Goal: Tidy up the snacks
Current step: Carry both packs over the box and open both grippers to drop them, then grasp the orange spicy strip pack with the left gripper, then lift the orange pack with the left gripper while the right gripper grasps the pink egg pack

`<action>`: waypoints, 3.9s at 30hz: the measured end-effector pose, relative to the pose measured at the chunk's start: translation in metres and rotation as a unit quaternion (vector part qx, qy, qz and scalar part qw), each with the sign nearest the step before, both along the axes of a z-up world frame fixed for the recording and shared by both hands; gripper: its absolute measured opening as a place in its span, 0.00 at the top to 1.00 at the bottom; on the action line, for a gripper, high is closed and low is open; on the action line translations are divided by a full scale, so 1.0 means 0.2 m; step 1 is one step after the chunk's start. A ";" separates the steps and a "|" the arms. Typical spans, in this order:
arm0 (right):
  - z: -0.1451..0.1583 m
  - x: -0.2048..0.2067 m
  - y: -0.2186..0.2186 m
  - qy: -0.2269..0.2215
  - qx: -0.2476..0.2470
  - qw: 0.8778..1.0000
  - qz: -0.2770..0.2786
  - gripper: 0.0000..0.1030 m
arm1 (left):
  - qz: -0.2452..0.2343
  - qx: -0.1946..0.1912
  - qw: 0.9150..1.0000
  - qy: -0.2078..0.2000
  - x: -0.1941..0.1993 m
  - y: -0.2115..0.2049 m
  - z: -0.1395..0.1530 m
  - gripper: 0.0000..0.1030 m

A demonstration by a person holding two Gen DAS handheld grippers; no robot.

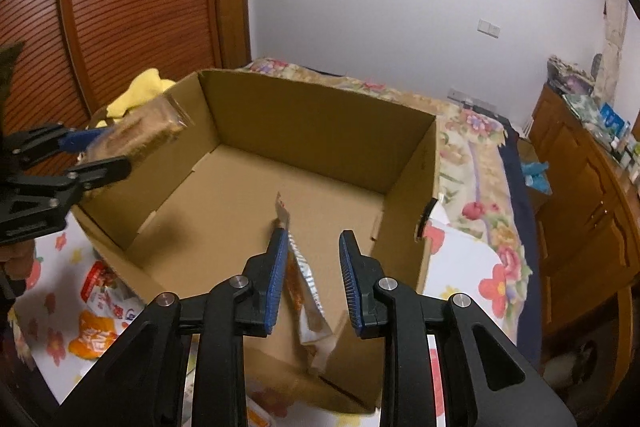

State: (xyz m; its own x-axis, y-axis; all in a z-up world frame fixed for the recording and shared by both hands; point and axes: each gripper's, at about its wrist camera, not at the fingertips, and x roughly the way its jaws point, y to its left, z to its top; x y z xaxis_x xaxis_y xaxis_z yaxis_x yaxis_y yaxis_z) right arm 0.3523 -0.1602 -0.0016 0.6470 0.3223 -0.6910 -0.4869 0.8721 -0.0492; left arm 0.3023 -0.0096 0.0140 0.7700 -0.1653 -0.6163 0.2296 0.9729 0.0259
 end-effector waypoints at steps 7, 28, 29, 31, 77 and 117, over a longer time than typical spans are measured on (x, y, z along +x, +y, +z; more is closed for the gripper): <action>0.07 -0.17 -0.08 -0.017 0.026 0.999 -0.009 0.76 | 0.000 -0.006 1.000 0.002 -0.03 0.00 0.01 0.46; -0.05 -0.86 -0.24 -0.029 0.066 0.994 -0.078 0.45 | -0.059 0.003 0.998 0.005 -0.69 -0.01 -0.15 0.44; -0.07 -0.88 -0.24 -0.026 0.065 0.994 -0.083 0.42 | -0.060 0.002 0.998 0.009 -0.71 -0.01 -0.18 0.44; -0.12 -0.90 -0.26 -0.019 0.068 0.993 -0.093 0.41 | -0.062 -0.001 0.998 0.016 -0.73 -0.01 -0.22 0.44; -0.56 -0.78 -0.29 0.055 0.077 0.989 -0.111 0.43 | -0.105 0.040 0.989 0.095 -0.62 -0.21 -0.48 0.51; -0.59 -0.80 -0.28 0.056 0.083 0.989 -0.110 0.41 | -0.080 0.002 0.996 0.050 -0.69 -0.07 -0.32 0.80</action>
State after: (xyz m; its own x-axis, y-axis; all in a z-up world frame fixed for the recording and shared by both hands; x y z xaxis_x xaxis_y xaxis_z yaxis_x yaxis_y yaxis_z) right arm 0.1932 -0.2168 -0.1191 0.6365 0.2979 -0.7114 -0.2787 0.9489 0.1479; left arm 0.1652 -0.0245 -0.0509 0.6688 -0.2785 -0.6893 0.3828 0.9238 -0.0019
